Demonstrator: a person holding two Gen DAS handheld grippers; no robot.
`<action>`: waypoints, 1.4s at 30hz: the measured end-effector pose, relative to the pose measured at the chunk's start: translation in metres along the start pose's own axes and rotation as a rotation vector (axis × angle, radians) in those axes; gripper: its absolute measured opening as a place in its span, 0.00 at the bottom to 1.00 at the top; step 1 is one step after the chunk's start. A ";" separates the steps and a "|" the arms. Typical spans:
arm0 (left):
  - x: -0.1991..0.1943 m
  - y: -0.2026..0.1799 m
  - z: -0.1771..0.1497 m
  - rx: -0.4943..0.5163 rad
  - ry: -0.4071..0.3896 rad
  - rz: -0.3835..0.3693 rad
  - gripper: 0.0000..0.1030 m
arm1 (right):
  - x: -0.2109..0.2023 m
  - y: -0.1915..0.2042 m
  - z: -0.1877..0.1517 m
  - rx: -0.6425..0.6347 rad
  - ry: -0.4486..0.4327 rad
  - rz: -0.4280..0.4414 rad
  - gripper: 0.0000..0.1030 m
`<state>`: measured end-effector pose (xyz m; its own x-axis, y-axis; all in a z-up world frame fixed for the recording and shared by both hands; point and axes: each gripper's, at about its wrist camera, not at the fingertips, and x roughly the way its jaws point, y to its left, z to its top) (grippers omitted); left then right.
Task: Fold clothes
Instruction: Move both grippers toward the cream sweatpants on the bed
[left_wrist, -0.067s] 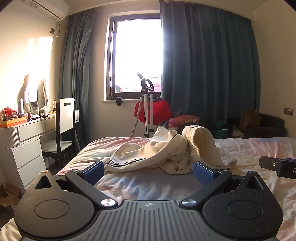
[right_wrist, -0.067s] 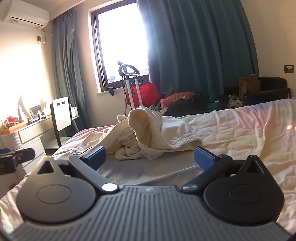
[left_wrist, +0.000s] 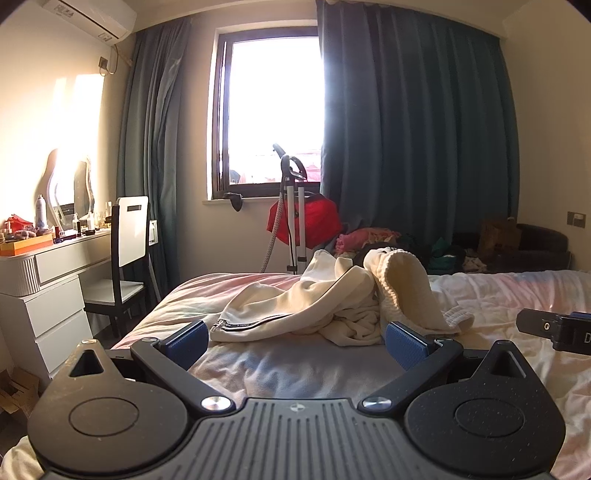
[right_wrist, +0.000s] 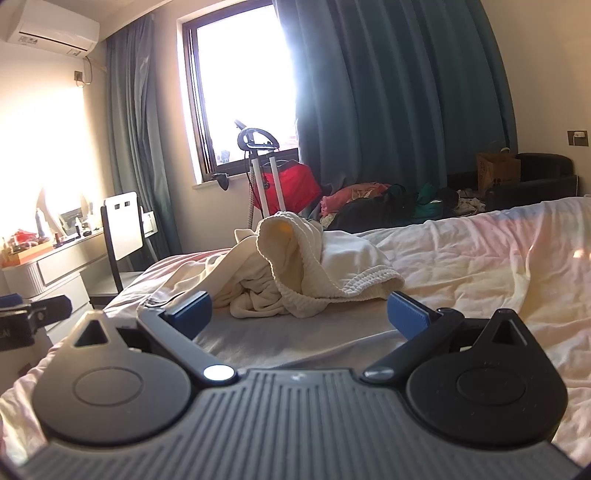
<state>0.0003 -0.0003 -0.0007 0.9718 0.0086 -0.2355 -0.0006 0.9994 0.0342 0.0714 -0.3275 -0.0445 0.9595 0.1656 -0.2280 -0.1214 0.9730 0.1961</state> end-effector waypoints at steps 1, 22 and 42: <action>0.000 0.000 0.000 0.001 -0.001 0.000 1.00 | 0.001 0.002 0.000 -0.008 0.003 -0.003 1.00; 0.003 -0.006 0.000 0.022 -0.005 0.022 1.00 | 0.001 0.007 -0.002 -0.050 -0.002 -0.021 1.00; 0.010 -0.007 -0.008 0.036 -0.010 -0.004 1.00 | 0.002 0.004 0.001 -0.006 0.008 -0.015 1.00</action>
<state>0.0076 -0.0069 -0.0112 0.9741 0.0044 -0.2259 0.0114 0.9976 0.0684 0.0725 -0.3232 -0.0435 0.9590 0.1524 -0.2388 -0.1086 0.9764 0.1868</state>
